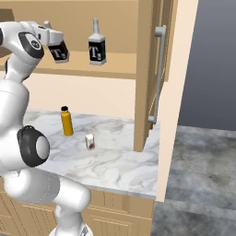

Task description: Sort all alcoholic drinks to one cabinet, and non-alcoholic drinks to the other.

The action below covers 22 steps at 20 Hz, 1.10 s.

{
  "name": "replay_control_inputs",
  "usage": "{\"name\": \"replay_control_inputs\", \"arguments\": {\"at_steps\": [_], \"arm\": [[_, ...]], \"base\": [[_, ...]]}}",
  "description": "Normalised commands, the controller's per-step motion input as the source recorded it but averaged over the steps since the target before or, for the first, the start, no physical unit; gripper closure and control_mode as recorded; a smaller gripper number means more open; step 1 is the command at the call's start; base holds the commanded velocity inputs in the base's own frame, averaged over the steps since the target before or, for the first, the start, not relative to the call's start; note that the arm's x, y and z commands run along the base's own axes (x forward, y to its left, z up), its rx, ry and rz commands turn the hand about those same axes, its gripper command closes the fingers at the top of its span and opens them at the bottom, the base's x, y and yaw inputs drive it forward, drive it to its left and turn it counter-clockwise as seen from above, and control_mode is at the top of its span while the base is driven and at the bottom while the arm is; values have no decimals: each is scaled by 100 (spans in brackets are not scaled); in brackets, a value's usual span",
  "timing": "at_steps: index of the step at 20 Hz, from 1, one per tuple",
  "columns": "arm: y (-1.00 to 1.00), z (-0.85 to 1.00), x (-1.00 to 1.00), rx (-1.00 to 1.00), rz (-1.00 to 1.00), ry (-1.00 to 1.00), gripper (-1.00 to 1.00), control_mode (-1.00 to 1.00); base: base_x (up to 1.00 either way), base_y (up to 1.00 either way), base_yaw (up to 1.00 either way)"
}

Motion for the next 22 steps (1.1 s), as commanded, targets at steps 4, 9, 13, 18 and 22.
{"name": "replay_control_inputs", "arguments": {"at_steps": [4, 9, 13, 18, 22], "arm": [[8, -1, 25, 0, 0, -1, 100, -100], [9, -10, 22, 0, 0, 0, 100, -100], [5, -17, 15, 0, 0, 0, 100, -100], [0, -10, 13, 0, 0, -1, 100, -100], [0, -16, 2, 0, 0, -1, 100, -100]], "base": [[0, 0, 0], [0, 0, 0], [0, 0, 0], [0, 0, 0], [0, 0, 0]]}}
